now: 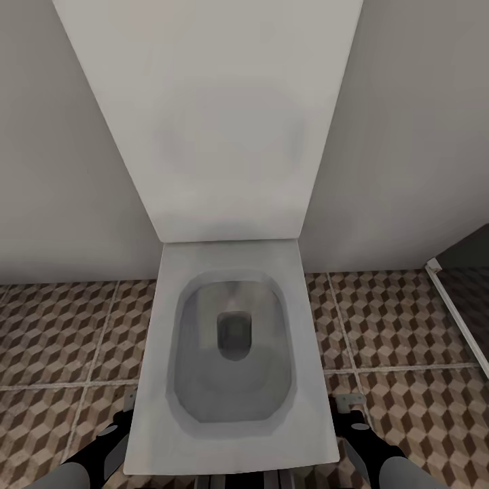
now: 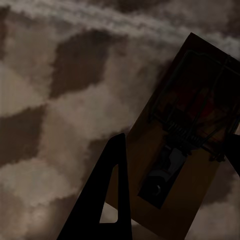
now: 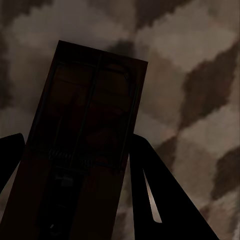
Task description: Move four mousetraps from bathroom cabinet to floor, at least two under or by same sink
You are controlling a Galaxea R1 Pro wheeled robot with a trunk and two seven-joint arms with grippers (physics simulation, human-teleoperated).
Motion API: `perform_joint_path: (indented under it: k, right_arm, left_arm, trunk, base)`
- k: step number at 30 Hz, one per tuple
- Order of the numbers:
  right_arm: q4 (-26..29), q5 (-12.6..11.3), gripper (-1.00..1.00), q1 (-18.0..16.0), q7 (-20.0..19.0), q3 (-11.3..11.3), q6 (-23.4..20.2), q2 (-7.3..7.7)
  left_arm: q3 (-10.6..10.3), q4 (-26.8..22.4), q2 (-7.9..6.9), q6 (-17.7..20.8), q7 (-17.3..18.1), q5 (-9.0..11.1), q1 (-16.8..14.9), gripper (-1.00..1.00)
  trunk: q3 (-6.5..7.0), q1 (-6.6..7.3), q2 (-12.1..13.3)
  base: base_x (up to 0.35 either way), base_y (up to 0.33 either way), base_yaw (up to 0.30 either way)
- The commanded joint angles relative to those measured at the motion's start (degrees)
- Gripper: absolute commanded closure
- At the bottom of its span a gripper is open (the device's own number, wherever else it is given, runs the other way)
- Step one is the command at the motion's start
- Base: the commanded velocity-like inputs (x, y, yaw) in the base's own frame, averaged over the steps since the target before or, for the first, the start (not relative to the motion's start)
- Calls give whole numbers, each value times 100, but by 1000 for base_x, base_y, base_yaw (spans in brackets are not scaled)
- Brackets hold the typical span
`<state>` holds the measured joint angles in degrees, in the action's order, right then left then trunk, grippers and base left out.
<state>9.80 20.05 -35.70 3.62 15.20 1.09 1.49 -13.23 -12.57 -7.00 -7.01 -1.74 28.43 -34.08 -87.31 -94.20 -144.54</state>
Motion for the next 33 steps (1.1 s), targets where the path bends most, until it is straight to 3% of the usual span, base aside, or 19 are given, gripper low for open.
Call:
perform_joint_path:
  k: [1, 11, 12, 33]
  right_arm:
    - [-22, 43, 100, 1, 5, 52, 13, -1]
    - [-22, 43, 100, 1, 9, 56, 7, 0]
    - [-22, 41, -100, 1, 10, 58, 3, 0]
    - [-22, 35, -100, 1, 16, 62, -3, -1]
  left_arm:
    - [-48, 0, -3, -19, -19, 40, -2, 100]
    - [-48, 0, -3, -19, -12, 40, -2, 100]
    - [-48, 0, -3, -19, -11, 40, -2, 100]
    - [-48, 0, -3, -24, -11, 40, -2, 100]
  trunk:
    - [-4, 0, -1]
    - [-4, 0, -1]
    - [-4, 0, -1]
    - [-4, 0, -1]
  base:
    - [0, 0, 0]
    - [0, 0, 0]
    - [0, 0, 0]
    - [0, 0, 0]
